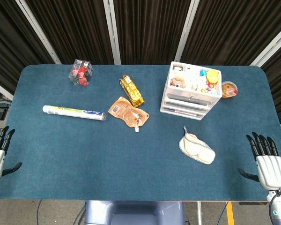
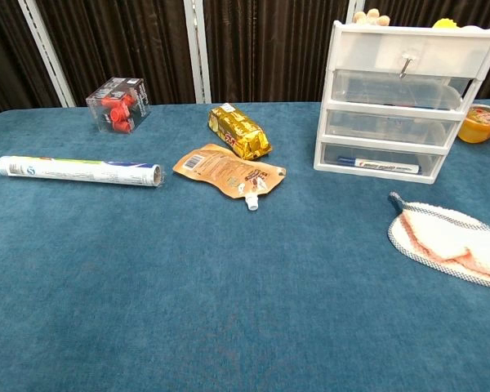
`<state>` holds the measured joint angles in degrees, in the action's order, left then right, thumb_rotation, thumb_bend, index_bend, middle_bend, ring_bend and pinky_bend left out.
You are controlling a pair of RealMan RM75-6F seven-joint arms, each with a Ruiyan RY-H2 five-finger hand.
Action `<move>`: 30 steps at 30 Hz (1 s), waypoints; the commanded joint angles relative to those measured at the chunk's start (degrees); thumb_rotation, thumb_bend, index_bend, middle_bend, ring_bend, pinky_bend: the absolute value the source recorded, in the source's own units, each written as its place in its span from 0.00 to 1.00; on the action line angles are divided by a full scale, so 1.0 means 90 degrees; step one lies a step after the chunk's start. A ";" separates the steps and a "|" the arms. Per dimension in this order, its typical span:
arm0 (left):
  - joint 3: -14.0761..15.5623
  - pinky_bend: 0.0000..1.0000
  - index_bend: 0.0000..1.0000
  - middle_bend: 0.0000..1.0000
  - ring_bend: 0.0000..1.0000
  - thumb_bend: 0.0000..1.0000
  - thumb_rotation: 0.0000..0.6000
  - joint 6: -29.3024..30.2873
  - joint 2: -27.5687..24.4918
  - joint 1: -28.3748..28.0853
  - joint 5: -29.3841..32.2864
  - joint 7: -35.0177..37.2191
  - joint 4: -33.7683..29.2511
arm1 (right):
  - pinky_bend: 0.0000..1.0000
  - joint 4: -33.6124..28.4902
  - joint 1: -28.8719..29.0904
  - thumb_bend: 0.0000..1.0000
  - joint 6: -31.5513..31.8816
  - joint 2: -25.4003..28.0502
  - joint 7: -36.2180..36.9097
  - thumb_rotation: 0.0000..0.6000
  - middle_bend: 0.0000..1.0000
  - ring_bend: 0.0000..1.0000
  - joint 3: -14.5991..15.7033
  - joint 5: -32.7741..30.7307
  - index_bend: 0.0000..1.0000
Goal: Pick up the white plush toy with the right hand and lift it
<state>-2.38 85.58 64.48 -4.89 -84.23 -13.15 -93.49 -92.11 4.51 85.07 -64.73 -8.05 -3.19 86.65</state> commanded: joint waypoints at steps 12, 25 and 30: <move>-0.0004 0.00 0.00 0.00 0.00 0.00 1.00 0.0042 0.0002 0.0016 -0.0031 0.0079 0.0003 | 0.04 -0.0055 0.0017 0.00 -0.0050 -0.0001 0.0006 1.00 0.00 0.00 0.0023 0.0023 0.00; -0.0007 0.00 0.00 0.00 0.00 0.00 1.00 0.0016 0.0001 0.0004 -0.0032 0.0110 -0.0030 | 0.06 -0.0203 0.0045 0.00 -0.0137 0.0010 -0.0008 1.00 0.00 0.00 0.0026 -0.0024 0.02; -0.0014 0.00 0.00 0.00 0.00 0.00 1.00 0.0028 0.0005 0.0006 -0.0034 0.0134 -0.0037 | 0.30 -0.0550 0.0309 0.00 -0.0366 -0.0123 -0.0338 1.00 0.17 0.15 -0.0150 -0.0090 0.08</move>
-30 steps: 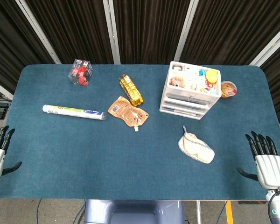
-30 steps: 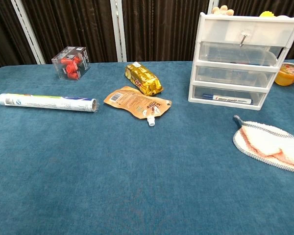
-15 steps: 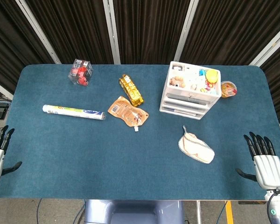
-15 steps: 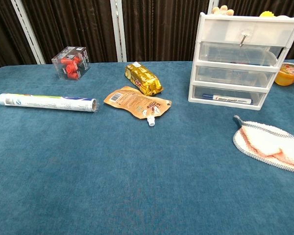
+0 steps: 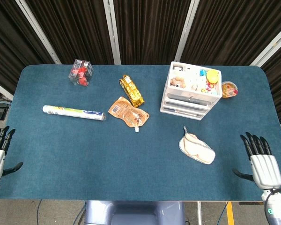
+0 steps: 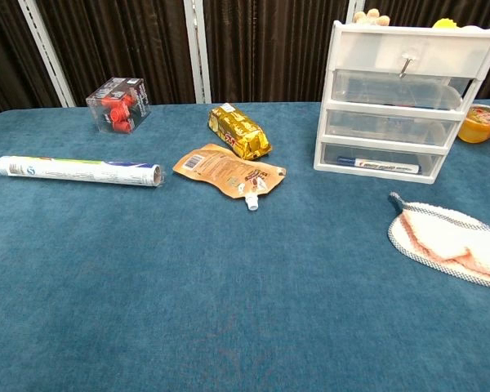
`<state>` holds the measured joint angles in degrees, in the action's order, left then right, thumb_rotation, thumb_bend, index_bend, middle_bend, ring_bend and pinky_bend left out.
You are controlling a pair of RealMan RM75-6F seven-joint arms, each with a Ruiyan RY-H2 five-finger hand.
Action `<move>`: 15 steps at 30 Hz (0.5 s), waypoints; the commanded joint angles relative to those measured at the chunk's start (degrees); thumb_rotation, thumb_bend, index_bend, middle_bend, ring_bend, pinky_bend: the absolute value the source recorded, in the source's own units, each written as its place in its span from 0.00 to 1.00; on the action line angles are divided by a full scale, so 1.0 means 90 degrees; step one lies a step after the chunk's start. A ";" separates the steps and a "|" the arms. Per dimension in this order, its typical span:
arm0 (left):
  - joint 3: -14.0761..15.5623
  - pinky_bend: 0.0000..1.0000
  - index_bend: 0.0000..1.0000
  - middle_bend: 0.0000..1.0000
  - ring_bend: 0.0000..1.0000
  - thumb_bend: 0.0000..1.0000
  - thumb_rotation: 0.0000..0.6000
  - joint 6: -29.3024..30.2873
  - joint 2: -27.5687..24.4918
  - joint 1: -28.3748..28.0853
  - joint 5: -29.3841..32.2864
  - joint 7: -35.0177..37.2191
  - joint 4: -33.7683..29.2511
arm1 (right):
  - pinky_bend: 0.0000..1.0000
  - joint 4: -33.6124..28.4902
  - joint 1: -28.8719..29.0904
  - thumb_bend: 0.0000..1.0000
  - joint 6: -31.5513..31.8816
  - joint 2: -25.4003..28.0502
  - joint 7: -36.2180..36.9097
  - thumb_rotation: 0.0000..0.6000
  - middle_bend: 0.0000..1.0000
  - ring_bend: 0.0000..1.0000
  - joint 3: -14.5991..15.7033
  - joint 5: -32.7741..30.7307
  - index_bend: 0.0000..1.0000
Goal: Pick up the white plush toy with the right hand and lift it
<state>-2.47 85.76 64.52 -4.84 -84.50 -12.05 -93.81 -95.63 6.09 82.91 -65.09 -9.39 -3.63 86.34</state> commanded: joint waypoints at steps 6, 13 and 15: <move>-0.0017 0.00 0.00 0.00 0.00 0.00 1.00 0.0017 -0.0014 0.0003 -0.0002 0.0101 -0.0012 | 0.73 -0.0623 0.0735 0.00 -0.0915 -0.0550 -0.0919 1.00 0.65 0.66 -0.0496 -0.0785 0.12; -0.0047 0.00 0.00 0.00 0.00 0.00 1.00 0.0010 -0.0046 -0.0002 0.0030 0.0207 -0.0029 | 0.85 -0.0737 0.1347 0.00 -0.1600 -0.1182 -0.2052 1.00 0.87 0.86 -0.0827 -0.2058 0.13; -0.0052 0.00 0.00 0.00 0.00 0.00 1.00 -0.0008 -0.0056 -0.0006 0.0050 0.0230 -0.0036 | 0.86 -0.0742 0.1475 0.00 -0.1699 -0.1354 -0.2303 1.00 0.88 0.88 -0.0882 -0.2415 0.13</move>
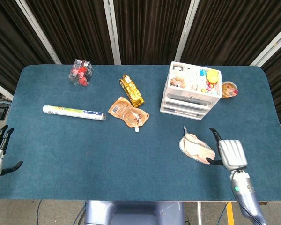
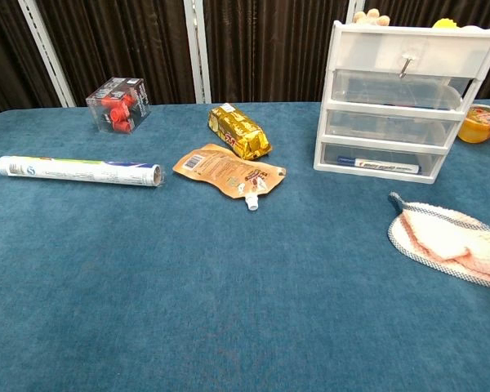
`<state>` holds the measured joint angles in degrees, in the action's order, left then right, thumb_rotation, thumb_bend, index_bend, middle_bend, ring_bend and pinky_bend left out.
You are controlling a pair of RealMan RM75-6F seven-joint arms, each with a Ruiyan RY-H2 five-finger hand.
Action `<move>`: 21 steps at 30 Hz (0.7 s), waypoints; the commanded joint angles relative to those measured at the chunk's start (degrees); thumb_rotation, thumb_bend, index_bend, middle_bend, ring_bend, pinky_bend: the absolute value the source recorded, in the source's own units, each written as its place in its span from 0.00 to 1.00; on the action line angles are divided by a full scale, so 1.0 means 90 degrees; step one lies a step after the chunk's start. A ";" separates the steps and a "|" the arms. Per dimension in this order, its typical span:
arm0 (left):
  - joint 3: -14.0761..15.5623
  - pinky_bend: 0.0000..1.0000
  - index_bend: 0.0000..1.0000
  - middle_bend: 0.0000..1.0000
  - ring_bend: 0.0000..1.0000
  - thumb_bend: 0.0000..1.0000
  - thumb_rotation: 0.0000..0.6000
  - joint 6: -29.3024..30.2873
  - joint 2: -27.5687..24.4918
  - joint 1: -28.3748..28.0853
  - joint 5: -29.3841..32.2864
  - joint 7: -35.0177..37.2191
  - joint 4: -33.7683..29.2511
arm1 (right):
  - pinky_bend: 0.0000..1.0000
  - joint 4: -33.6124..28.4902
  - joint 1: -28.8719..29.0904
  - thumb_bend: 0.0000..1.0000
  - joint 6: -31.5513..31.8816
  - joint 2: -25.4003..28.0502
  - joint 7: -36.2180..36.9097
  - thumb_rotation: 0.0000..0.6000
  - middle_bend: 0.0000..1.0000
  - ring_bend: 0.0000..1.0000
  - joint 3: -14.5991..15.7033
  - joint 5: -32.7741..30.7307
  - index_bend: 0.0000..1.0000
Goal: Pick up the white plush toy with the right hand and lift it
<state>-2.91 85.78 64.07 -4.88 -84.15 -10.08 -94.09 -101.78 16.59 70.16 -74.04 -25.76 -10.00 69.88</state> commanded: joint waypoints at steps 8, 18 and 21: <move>0.0000 0.00 0.00 0.00 0.00 0.00 1.00 -0.0091 -0.0049 -0.0019 0.0062 0.0067 -0.0060 | 0.86 0.0241 0.0777 0.01 -0.0408 -0.1057 -0.1336 1.00 0.89 0.89 -0.0283 -0.1851 0.17; -0.0012 0.00 0.00 0.00 0.00 0.00 1.00 -0.0184 -0.0075 -0.0041 0.0166 0.0074 -0.0110 | 0.86 0.0850 0.1055 0.01 -0.0446 -0.1563 -0.1413 1.00 0.89 0.89 -0.0282 -0.2504 0.22; -0.0015 0.00 0.00 0.00 0.00 0.00 1.00 -0.0185 -0.0079 -0.0041 0.0174 0.0084 -0.0118 | 0.86 0.1063 0.1122 0.02 -0.0480 -0.1679 -0.1407 1.00 0.89 0.89 -0.0283 -0.2657 0.23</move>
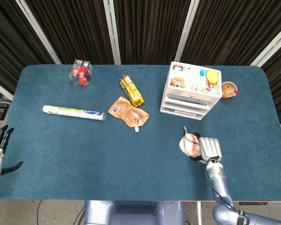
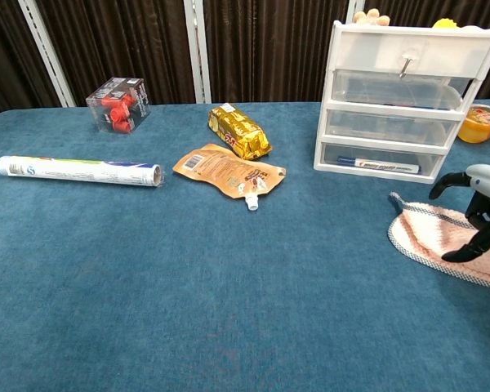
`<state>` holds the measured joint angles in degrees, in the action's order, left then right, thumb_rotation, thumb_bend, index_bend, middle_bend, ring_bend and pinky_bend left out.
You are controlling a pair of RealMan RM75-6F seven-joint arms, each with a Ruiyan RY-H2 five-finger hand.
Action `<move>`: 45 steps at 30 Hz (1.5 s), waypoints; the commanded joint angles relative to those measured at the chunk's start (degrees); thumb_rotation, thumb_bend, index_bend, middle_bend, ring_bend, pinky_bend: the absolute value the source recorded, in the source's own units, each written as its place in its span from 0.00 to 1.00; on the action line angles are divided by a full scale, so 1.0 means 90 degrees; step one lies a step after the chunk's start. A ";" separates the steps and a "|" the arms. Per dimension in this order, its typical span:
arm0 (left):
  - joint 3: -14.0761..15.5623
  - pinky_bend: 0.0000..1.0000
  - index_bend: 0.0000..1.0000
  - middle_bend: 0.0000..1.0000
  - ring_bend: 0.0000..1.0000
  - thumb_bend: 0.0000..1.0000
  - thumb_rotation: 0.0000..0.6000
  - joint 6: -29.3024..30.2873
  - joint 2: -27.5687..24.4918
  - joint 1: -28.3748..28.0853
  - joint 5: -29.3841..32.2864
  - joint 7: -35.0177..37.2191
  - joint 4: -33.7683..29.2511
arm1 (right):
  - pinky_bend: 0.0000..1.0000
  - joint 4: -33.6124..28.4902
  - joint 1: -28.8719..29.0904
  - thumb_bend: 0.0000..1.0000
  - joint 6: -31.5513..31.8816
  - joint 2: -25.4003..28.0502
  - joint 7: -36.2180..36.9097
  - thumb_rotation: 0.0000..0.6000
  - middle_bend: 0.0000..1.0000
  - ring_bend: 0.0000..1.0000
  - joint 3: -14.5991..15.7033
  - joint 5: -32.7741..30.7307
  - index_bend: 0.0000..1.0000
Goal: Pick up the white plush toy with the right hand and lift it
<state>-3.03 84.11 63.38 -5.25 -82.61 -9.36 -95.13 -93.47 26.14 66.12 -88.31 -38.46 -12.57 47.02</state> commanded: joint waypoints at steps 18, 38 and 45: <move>0.0006 0.00 0.00 0.00 0.00 0.00 1.00 -0.0023 -0.0018 -0.0007 0.0004 0.0112 -0.0035 | 0.86 0.1024 0.0105 0.28 0.0040 -0.0525 0.0656 1.00 0.93 0.92 0.0202 0.0183 0.72; -0.0002 0.00 0.00 0.00 0.00 0.00 1.00 -0.0016 -0.0019 -0.0009 -0.0003 0.0254 -0.0049 | 0.88 0.0924 0.0134 0.32 0.1632 -0.0540 0.1569 1.00 0.95 0.94 0.0030 0.2775 0.76; -0.0002 0.00 0.00 0.00 0.00 0.00 1.00 0.0018 -0.0002 -0.0002 -0.0031 0.0291 -0.0038 | 0.88 0.2176 0.0169 0.32 0.2370 -0.0934 0.1846 1.00 0.95 0.93 0.0070 0.3701 0.76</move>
<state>-3.04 84.25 63.35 -5.27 -82.88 -6.75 -95.48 -78.06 27.46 84.71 -94.99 -23.06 -12.07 77.27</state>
